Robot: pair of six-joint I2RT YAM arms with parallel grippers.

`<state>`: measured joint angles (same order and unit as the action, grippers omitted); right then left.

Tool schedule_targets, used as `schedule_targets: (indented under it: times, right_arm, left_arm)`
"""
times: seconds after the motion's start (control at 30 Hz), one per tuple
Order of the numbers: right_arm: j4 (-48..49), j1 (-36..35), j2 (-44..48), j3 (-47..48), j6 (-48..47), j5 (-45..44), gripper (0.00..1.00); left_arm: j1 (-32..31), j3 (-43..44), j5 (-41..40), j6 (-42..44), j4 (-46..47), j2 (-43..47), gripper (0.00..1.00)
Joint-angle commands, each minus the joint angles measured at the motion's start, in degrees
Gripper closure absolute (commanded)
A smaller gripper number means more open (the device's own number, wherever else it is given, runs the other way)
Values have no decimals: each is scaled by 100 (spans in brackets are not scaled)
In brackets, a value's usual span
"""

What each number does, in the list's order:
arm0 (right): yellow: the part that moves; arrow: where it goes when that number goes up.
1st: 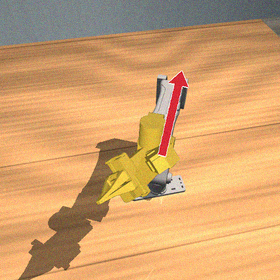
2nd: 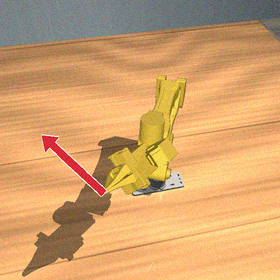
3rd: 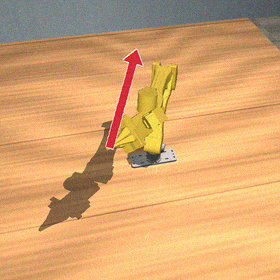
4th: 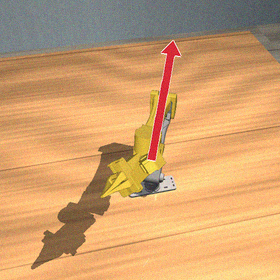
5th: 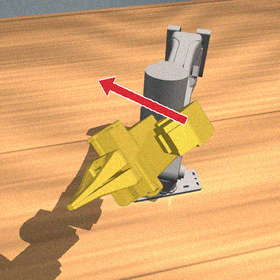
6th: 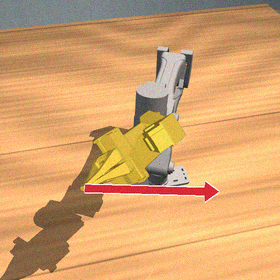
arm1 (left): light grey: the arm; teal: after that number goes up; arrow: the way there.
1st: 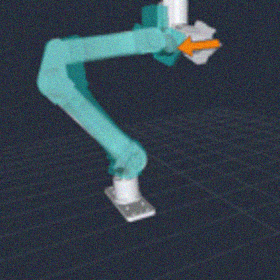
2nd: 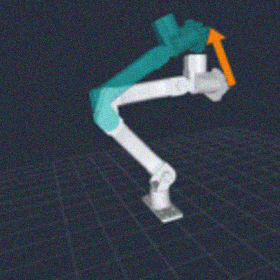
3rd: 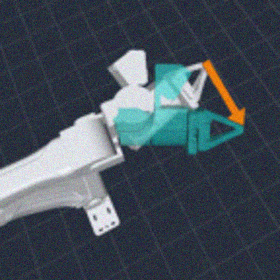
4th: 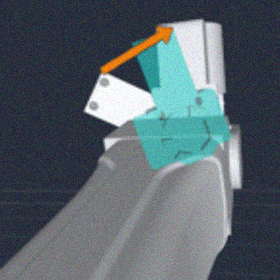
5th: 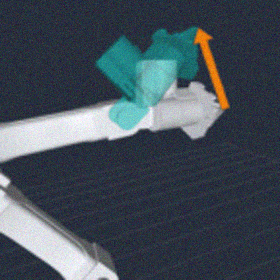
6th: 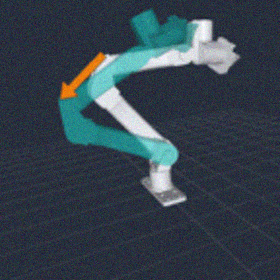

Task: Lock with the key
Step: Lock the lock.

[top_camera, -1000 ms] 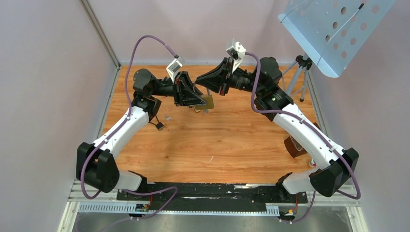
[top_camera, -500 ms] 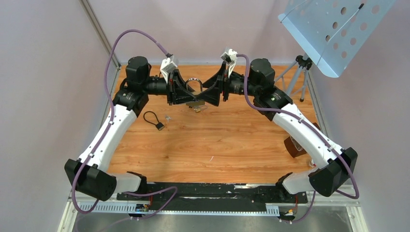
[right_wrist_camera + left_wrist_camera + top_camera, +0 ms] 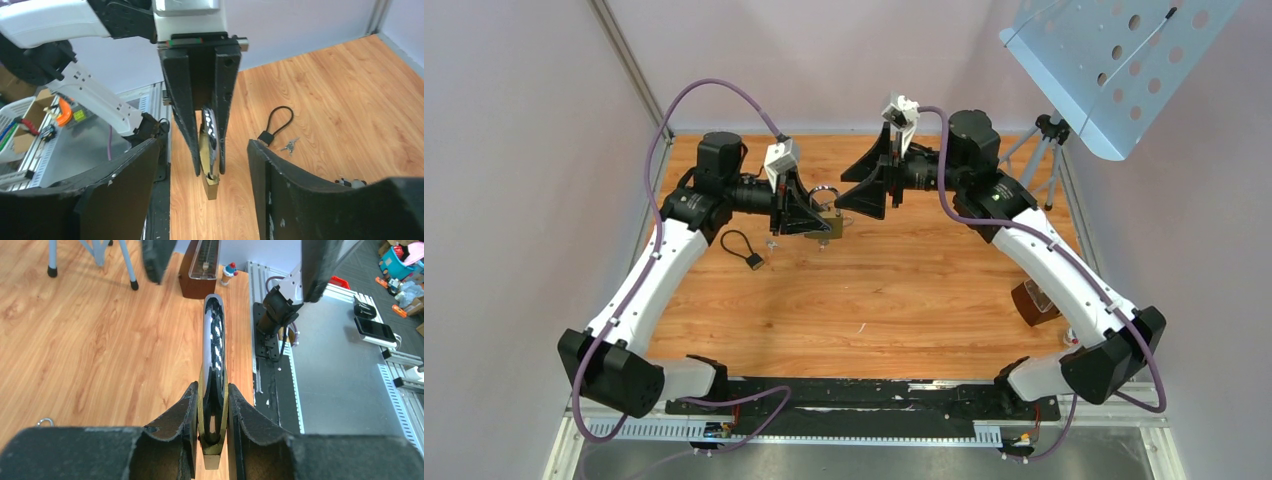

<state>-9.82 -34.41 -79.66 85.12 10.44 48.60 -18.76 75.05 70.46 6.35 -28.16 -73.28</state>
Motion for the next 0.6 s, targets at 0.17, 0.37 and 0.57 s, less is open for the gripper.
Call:
schedule_targets:
  times: [0.17,0.37,0.57]
  right_arm:
    - [-283,-57,-593,826,-285,963,41]
    - [-317,-158,-963,1068,-389,1004,62]
    - [-380,-210,-1270,1380,-152,1328,81]
  left_arm:
    - [-57,-38,140,517,-78,335,100]
    - [-57,-29,213,624,-196,333,100]
    - [-57,88,158,839,-489,270,100]
